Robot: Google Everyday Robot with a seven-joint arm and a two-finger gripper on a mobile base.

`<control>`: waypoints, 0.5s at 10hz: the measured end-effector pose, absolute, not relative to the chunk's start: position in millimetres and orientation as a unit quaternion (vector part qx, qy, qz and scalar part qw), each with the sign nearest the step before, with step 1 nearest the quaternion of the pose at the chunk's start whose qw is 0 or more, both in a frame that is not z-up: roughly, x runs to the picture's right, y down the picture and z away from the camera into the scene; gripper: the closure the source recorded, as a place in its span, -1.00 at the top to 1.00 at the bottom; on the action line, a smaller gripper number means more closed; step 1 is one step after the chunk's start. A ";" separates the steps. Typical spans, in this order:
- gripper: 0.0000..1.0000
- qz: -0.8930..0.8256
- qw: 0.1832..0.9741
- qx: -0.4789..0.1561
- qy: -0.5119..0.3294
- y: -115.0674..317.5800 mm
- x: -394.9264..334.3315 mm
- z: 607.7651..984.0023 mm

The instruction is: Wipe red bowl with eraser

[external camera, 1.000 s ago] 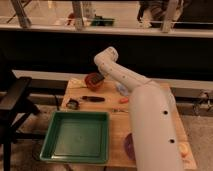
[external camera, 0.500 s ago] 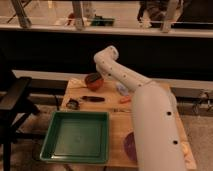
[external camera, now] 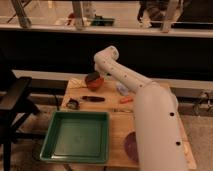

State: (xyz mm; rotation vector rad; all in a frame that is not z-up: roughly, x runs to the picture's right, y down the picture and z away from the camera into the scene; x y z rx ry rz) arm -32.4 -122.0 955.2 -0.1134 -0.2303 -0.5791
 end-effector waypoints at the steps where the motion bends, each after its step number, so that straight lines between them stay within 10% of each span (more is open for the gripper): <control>1: -0.97 -0.287 0.949 -0.055 -0.115 -122.4 -35.7 955.7; 5: -0.34 -0.293 0.947 -0.062 -0.120 -130.8 -49.9 964.3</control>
